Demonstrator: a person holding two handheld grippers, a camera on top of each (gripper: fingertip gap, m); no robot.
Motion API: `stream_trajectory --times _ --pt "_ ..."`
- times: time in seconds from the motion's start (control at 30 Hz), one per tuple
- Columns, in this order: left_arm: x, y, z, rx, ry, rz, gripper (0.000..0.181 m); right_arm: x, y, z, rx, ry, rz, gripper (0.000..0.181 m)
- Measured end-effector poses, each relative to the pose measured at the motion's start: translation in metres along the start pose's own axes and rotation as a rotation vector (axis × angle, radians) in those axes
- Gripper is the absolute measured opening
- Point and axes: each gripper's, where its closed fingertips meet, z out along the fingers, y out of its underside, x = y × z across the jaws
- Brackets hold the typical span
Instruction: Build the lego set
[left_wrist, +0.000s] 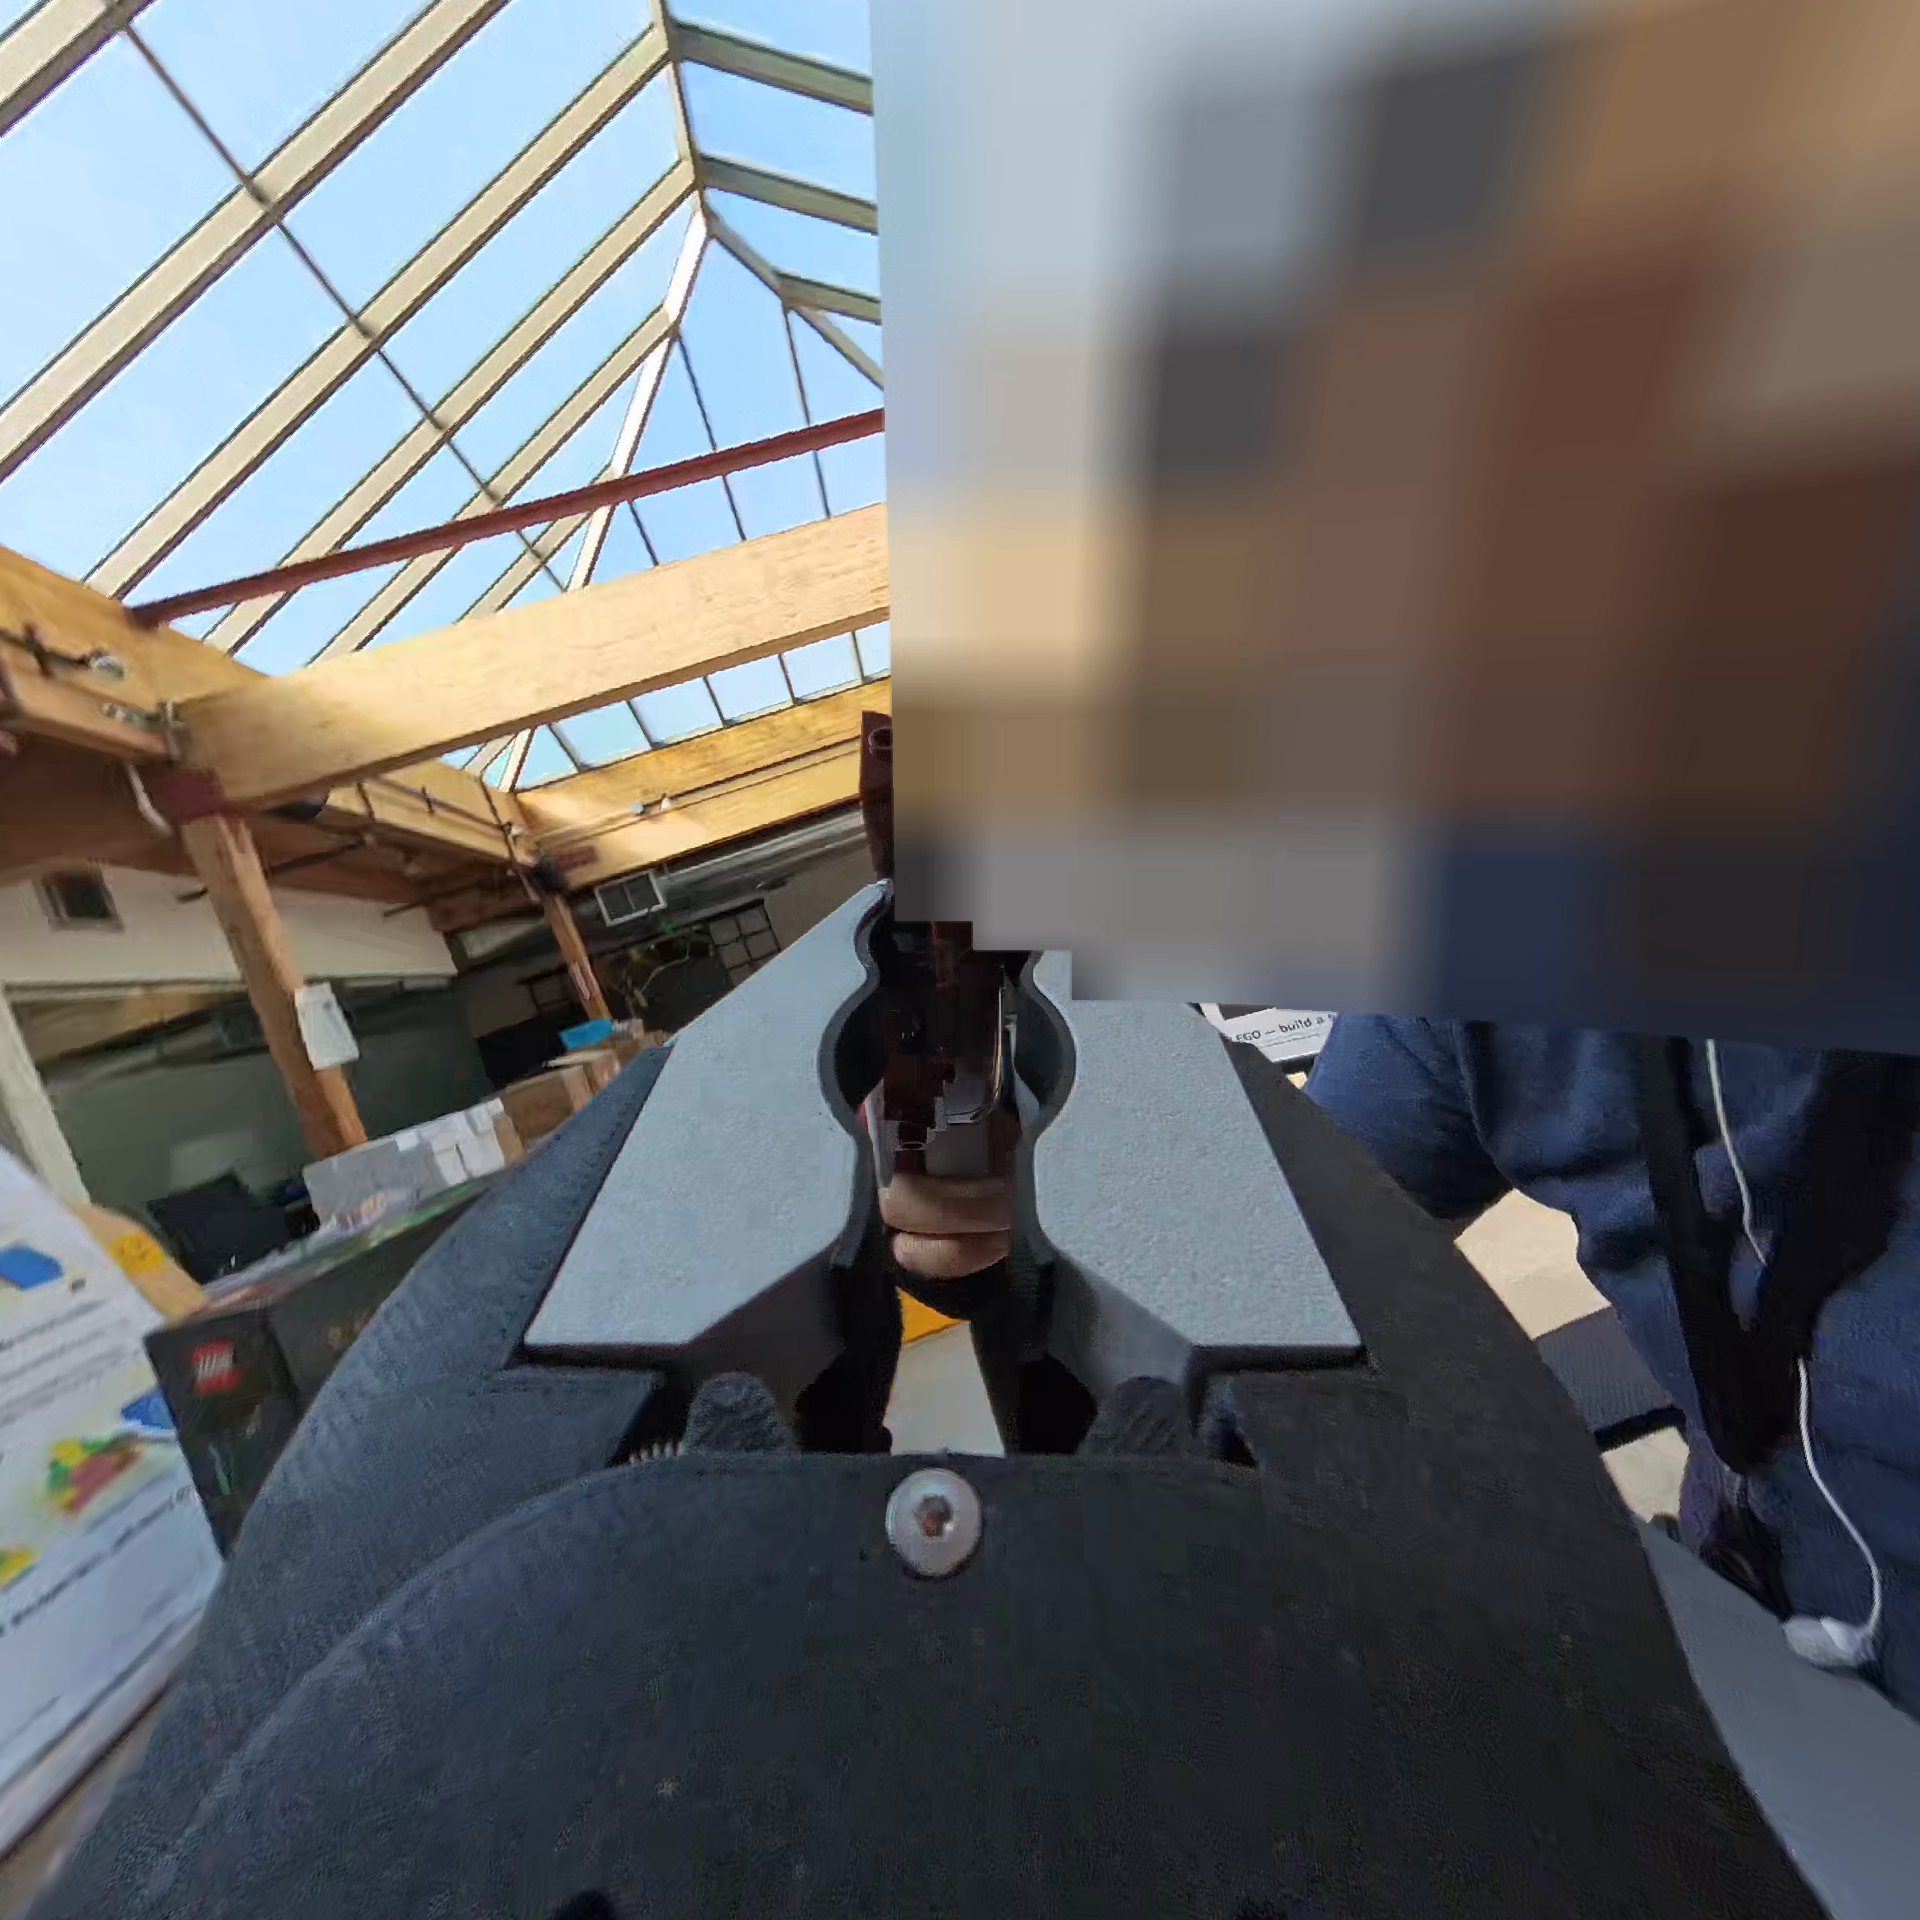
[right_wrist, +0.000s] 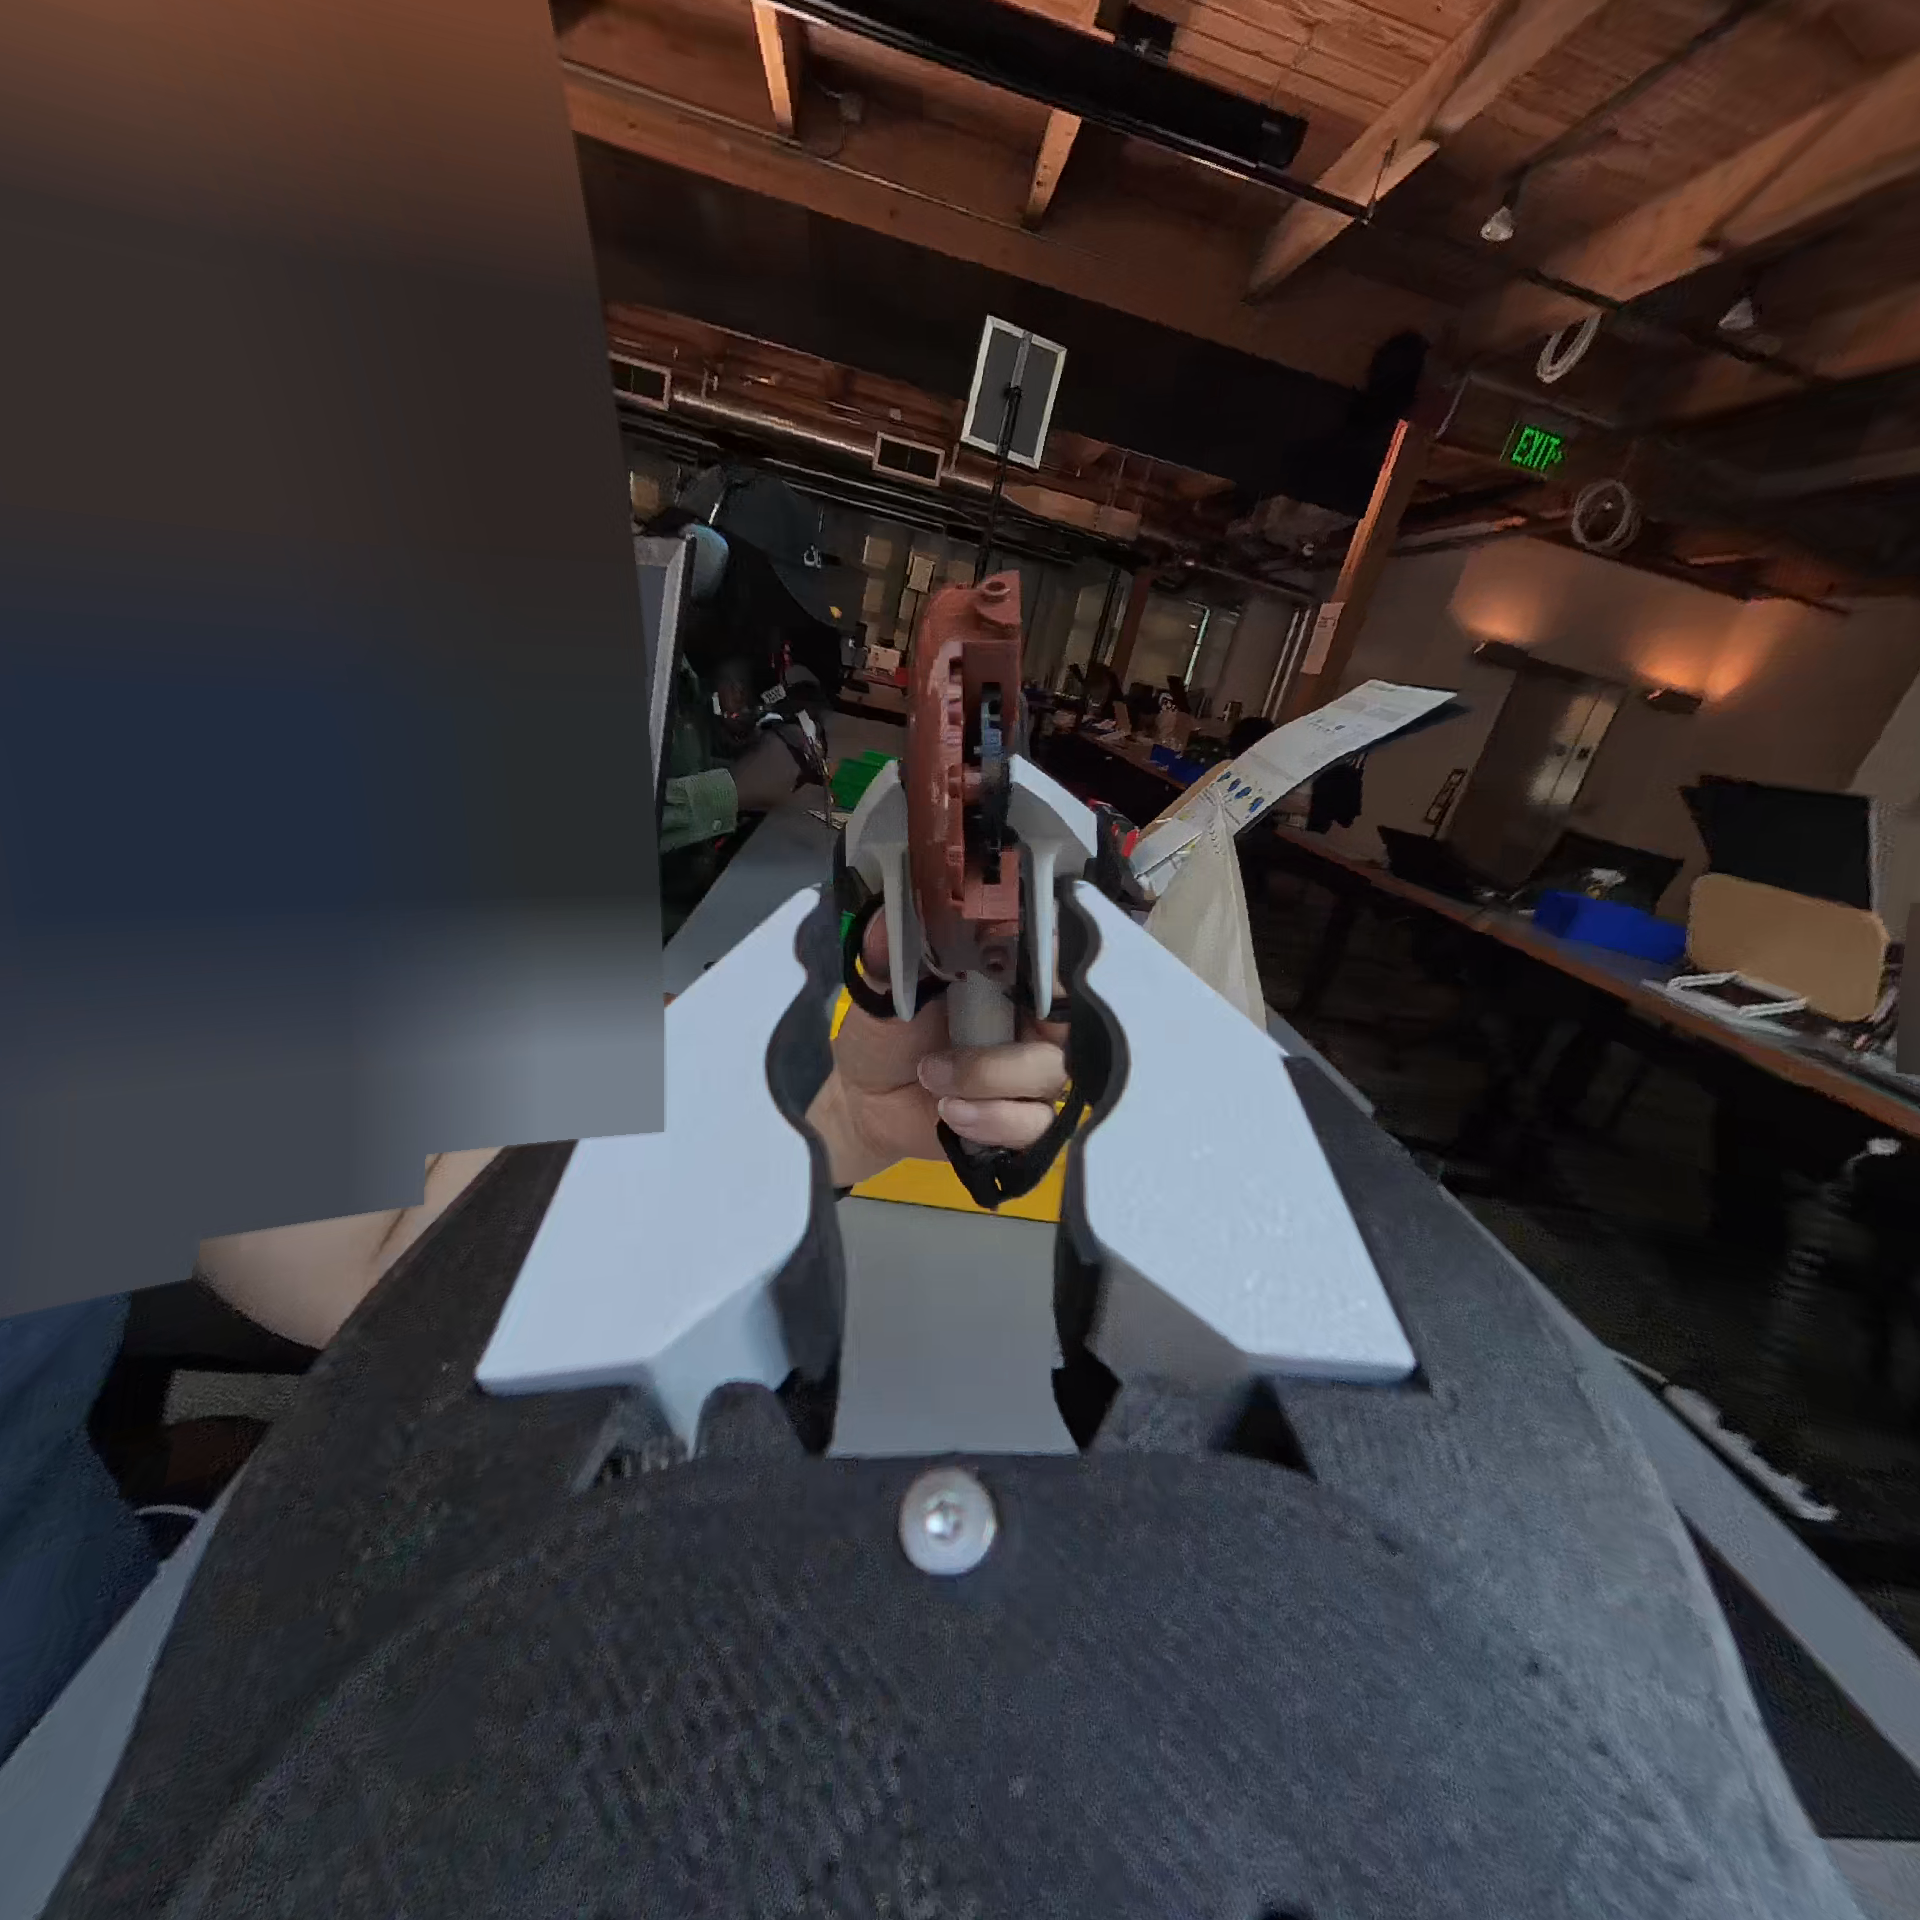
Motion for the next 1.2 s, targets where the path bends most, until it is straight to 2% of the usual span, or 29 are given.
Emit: stream_trajectory --times 0.03,0.1,0.17,0.2,0.27,0.33,0.4,0.5,0.67,0.8,1.07,1.2 --pt "-0.017 0.006 -0.001 -0.037 -0.072 -0.098 0.016 0.015 0.003 -0.008 0.01 -0.017 0.096 0.054" --pt "-0.044 0.025 -0.007 -0.128 -0.176 -0.32 0.017 0.041 0.006 -0.031 0.053 -0.077 0.253 0.057" --pt "-0.071 0.053 -0.021 -0.224 -0.327 -0.552 0.017 0.081 0.021 -0.053 0.029 0.051 0.275 0.066" --pt "-0.082 0.067 -0.03 -0.249 -0.403 -0.662 0.017 0.094 0.027 -0.063 0.005 0.12 0.197 0.068" --pt "-0.093 0.087 -0.043 -0.245 -0.461 -0.824 0.017 0.104 0.036 -0.074 -0.075 0.229 -0.04 0.077" --pt "-0.098 0.103 -0.052 -0.233 -0.484 -0.972 0.016 0.101 0.051 -0.072 -0.23 0.271 -0.252 0.089" --pt "-0.096 0.122 -0.059 -0.283 -0.495 -1.074 0.016 0.093 0.071 -0.06 -0.378 0.268 -0.41 0.096" --pt "-0.093 0.144 -0.066 -0.373 -0.512 -1.123 0.016 0.086 0.099 -0.041 -0.487 0.265 -0.443 0.099" --pt "-0.085 0.162 -0.07 -0.458 -0.501 -1.165 0.016 0.087 0.146 -0.029 -0.588 0.261 -0.273 0.091" --pt "-0.087 0.167 -0.075 -0.456 -0.51 -1.195 0.016 0.09 0.155 -0.025 -0.604 0.301 -0.288 0.083" --pt "-0.087 0.173 -0.081 -0.449 -0.496 -1.242 0.016 0.093 0.172 -0.025 -0.677 0.338 -0.326 0.087" --pt "-0.088 0.17 -0.078 -0.411 -0.463 -1.244 0.016 0.093 0.166 -0.025 -0.648 0.36 -0.331 0.087"
